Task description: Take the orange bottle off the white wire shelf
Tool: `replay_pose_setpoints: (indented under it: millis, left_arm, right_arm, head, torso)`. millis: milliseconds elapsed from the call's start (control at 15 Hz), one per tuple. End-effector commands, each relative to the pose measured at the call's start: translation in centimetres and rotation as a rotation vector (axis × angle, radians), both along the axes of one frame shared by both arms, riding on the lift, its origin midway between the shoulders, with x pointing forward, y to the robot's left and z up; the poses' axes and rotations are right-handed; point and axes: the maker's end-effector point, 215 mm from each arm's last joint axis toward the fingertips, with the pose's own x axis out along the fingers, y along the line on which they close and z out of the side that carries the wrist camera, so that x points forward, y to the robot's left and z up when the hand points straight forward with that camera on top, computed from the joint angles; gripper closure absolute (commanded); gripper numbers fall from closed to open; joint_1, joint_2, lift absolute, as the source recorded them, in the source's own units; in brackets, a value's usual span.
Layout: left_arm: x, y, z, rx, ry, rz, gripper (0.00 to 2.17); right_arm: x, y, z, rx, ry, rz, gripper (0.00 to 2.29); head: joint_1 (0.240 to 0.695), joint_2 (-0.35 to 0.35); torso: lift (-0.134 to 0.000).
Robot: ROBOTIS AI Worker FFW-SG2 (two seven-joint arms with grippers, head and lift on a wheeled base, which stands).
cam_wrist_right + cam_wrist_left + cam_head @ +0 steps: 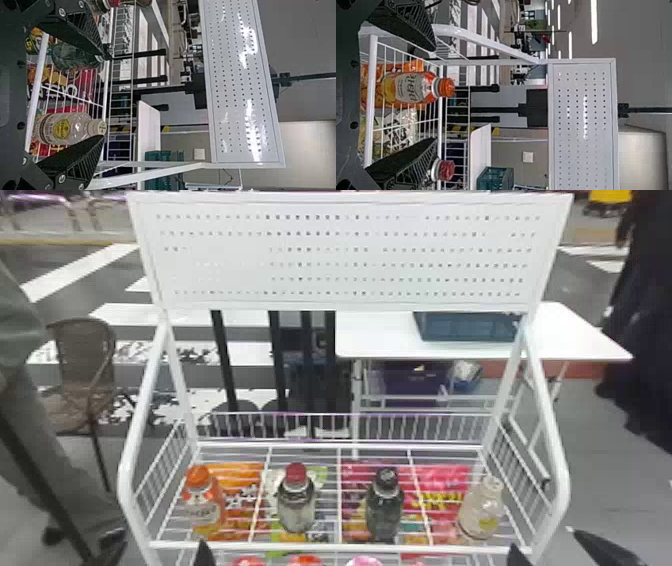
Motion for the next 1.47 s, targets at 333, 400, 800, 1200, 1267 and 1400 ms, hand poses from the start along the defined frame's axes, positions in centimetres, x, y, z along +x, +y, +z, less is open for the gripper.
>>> replay_pose_setpoints:
  millis: [333, 400, 800, 1200, 1267, 1400]
  left_arm:
    - [2.7, -1.9, -5.8, 0.006, 0.005, -0.022, 0.08]
    - [3.1, -1.8, -6.0, 0.0, -0.012, -0.02, 0.08]
    - [7.2, -1.2, -9.3, -0.002, -0.033, -0.001, 0.08]
    - [10.1, 0.7, -10.7, 0.011, -0.039, 0.029, 0.08]
    - [10.7, 1.0, -10.7, 0.01, -0.041, 0.033, 0.08]
    - [11.6, 1.3, -10.8, 0.016, -0.039, 0.033, 0.08]
  right_arm:
    - [-0.4, -0.2, -0.3, -0.006, 0.01, -0.005, 0.15]
    - [-0.5, -0.3, -0.2, -0.006, 0.008, -0.007, 0.15]
    - [-1.1, -0.1, 0.1, -0.007, 0.008, -0.009, 0.15]
    - [-1.7, 0.1, 0.5, -0.01, 0.005, -0.003, 0.15]
    - [-1.7, 0.2, 0.5, -0.01, 0.005, -0.002, 0.15]
    - [-1.7, 0.2, 0.4, -0.011, 0.006, -0.003, 0.15]
  head:
    - [0.499, 0.0]
    - [0.499, 0.0]
    - [0.499, 0.0]
    - [0.499, 0.0]
    - [0.499, 0.0]
    - [0.499, 0.0]
  torso:
    - [0.0]
    - [0.0]
    - [0.0]
    - [0.0]
    - [0.0]
    - [0.0]
